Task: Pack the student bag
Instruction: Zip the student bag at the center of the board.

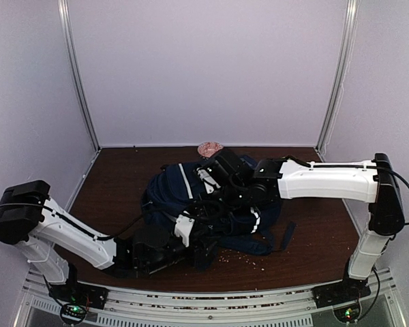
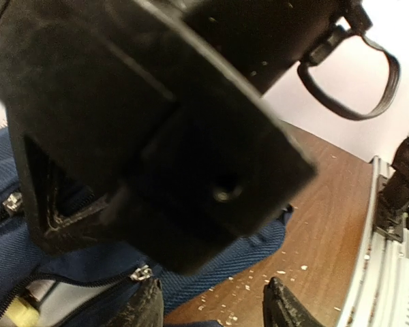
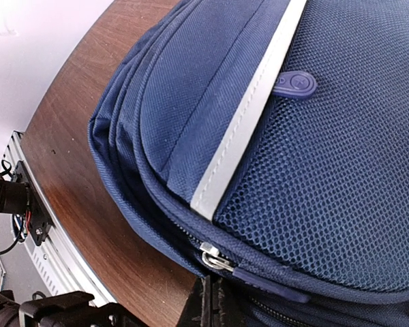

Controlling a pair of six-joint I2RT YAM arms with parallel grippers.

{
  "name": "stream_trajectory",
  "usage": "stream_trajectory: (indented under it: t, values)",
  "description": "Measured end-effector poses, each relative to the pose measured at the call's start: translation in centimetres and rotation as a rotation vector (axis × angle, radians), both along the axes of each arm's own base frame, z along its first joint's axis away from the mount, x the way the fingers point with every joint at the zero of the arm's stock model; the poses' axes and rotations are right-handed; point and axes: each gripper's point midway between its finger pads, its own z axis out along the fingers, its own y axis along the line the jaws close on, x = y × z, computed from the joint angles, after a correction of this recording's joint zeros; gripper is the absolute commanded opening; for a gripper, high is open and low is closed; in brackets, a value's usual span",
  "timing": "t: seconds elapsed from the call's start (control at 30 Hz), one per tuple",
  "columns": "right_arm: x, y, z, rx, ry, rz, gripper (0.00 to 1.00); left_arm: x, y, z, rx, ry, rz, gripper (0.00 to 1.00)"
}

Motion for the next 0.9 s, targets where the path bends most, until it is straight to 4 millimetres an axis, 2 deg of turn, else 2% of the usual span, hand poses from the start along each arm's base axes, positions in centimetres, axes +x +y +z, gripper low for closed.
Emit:
stream_trajectory:
  t: [0.1, 0.2, 0.37, 0.57, 0.63, 0.73, 0.8, 0.9]
  values:
    - [0.0, 0.0, 0.0, 0.004, 0.006, 0.007, 0.0, 0.7, 0.4, 0.0, 0.007, -0.029, 0.05, 0.85]
    - [0.0, 0.0, 0.0, 0.006, 0.006, 0.011, 0.0, 1.4, 1.6, 1.2, -0.011, -0.047, 0.105, 0.89]
    - [-0.2, -0.4, 0.3, 0.016, -0.005, 0.02, 0.0, 2.2, 4.7, 5.4, -0.028, -0.055, 0.19, 0.98]
    - [-0.9, -2.6, 0.6, 0.014, -0.042, 0.026, 0.0, 3.5, 9.9, 9.0, -0.003, -0.061, 0.258, 0.98]
    - [-1.2, -3.6, 0.5, 0.004, -0.053, 0.025, 0.0, 4.0, 11.5, 9.4, 0.026, -0.066, 0.266, 0.97]
    - [-1.6, -5.0, 0.1, -0.013, -0.068, 0.023, 0.0, 4.7, 13.1, 9.0, 0.113, -0.061, 0.248, 0.93]
    - [-1.7, -5.6, -0.1, -0.019, -0.077, 0.02, 0.0, 5.0, 13.5, 8.4, 0.18, -0.057, 0.221, 0.91]
    - [-1.8, -6.4, -0.2, -0.022, -0.09, 0.01, 0.0, 4.4, 12.6, 7.4, 0.3, -0.061, 0.113, 0.88]
